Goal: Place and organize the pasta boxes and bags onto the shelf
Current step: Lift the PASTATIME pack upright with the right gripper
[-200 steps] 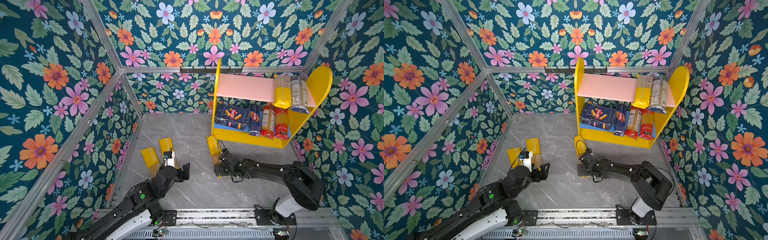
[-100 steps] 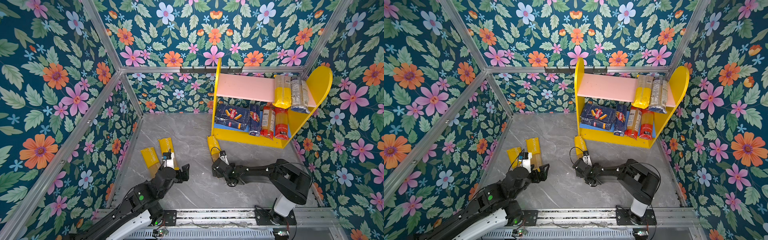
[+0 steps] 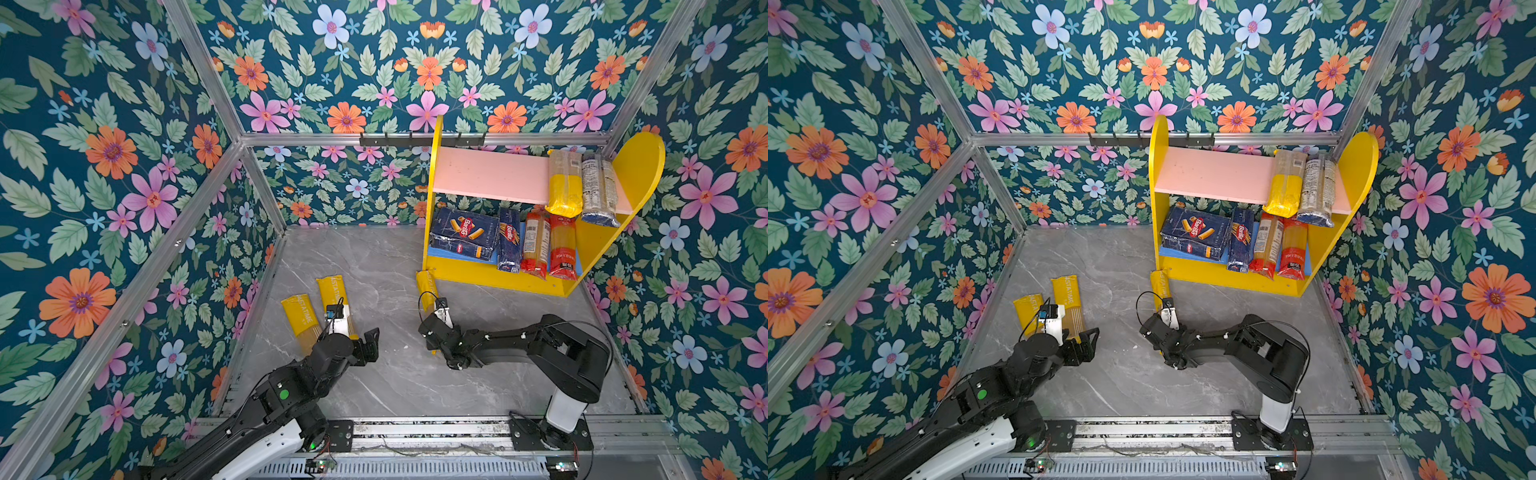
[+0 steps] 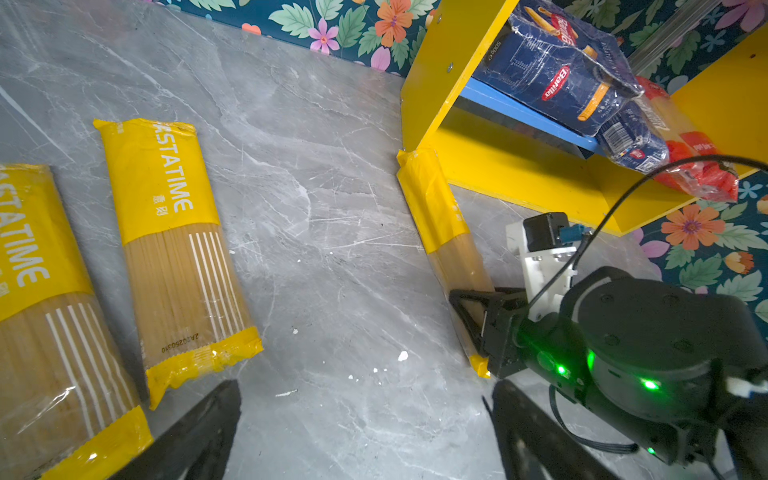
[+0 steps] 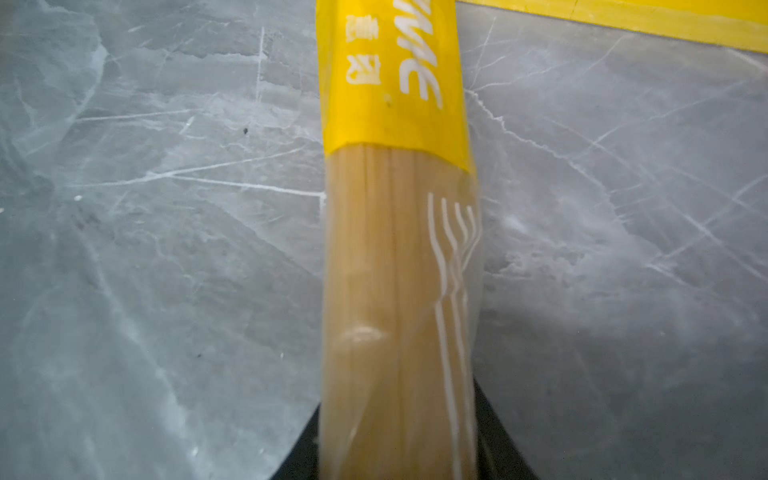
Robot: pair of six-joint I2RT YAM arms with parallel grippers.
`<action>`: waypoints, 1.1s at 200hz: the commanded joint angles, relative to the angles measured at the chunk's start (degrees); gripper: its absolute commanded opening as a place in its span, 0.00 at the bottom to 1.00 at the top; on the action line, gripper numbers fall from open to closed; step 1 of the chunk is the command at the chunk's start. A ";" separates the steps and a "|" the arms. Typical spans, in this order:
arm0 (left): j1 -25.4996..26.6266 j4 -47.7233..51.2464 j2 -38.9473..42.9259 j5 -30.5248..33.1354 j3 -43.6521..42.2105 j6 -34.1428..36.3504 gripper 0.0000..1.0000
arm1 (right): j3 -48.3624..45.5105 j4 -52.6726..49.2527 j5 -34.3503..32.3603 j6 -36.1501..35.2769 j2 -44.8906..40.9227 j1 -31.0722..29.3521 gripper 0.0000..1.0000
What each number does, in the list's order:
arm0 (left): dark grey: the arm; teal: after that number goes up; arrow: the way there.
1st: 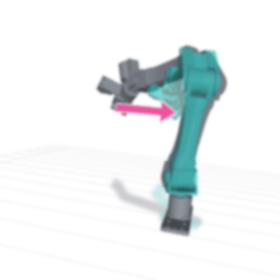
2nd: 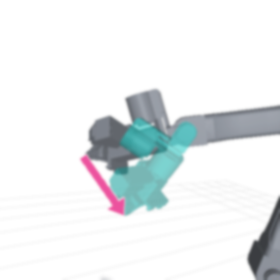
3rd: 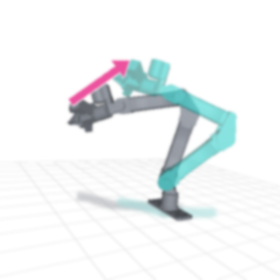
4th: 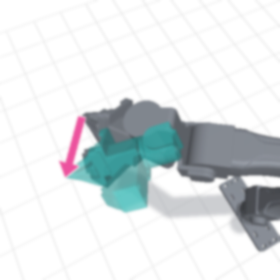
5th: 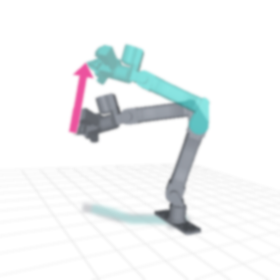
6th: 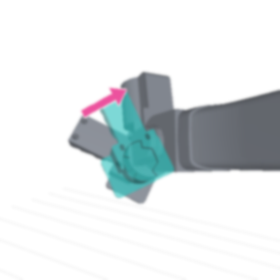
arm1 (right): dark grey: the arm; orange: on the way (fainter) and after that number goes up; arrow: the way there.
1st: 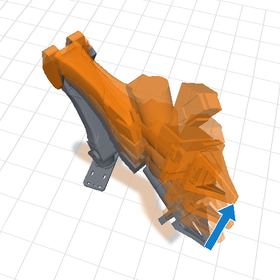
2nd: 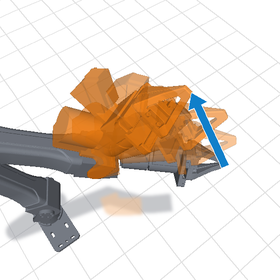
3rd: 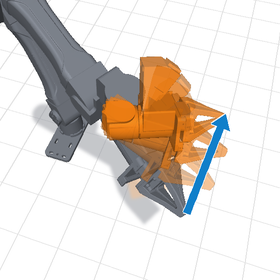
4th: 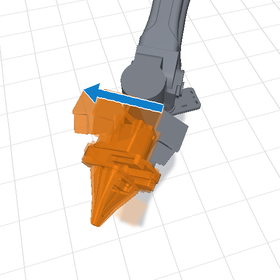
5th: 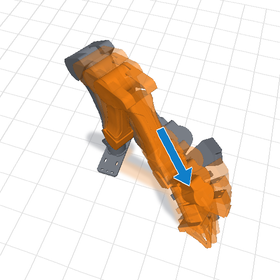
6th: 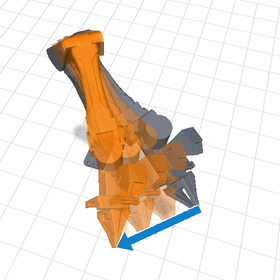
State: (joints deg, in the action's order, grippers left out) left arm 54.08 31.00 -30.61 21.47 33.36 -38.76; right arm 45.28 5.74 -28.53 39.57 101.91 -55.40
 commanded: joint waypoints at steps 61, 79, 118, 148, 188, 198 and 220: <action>-0.03 1.51 1.78 0.52 1.24 -0.22 0.96 | 0.05 -16.73 14.01 2.18 -10.95 -2.24 0.00; -0.03 2.34 2.49 0.89 1.69 -0.08 0.96 | 0.27 -17.54 14.66 1.81 -13.69 -2.18 0.00; -0.03 3.09 3.52 1.08 2.55 0.18 0.96 | 0.51 -18.31 16.81 1.79 -20.06 -2.18 0.00; -0.03 3.27 3.30 1.29 3.27 0.68 0.96 | 0.34 -18.72 18.61 2.00 -25.09 -2.21 0.00; -0.03 3.45 1.81 1.72 4.97 1.63 0.96 | 0.25 -18.68 20.99 2.90 -32.61 -1.82 0.00; -0.03 3.43 1.27 1.82 5.62 1.91 0.96 | 0.55 -19.07 21.41 2.92 -34.23 -1.65 0.00; -0.03 3.19 -0.50 1.97 7.26 2.59 0.96 | 1.82 -21.03 21.86 2.62 -38.76 -1.23 0.00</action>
State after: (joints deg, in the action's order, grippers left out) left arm 54.08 34.30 -29.69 22.55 39.13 -37.41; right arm 45.47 -17.45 -6.39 42.24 66.94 -56.99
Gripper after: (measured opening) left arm 0.959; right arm 0.250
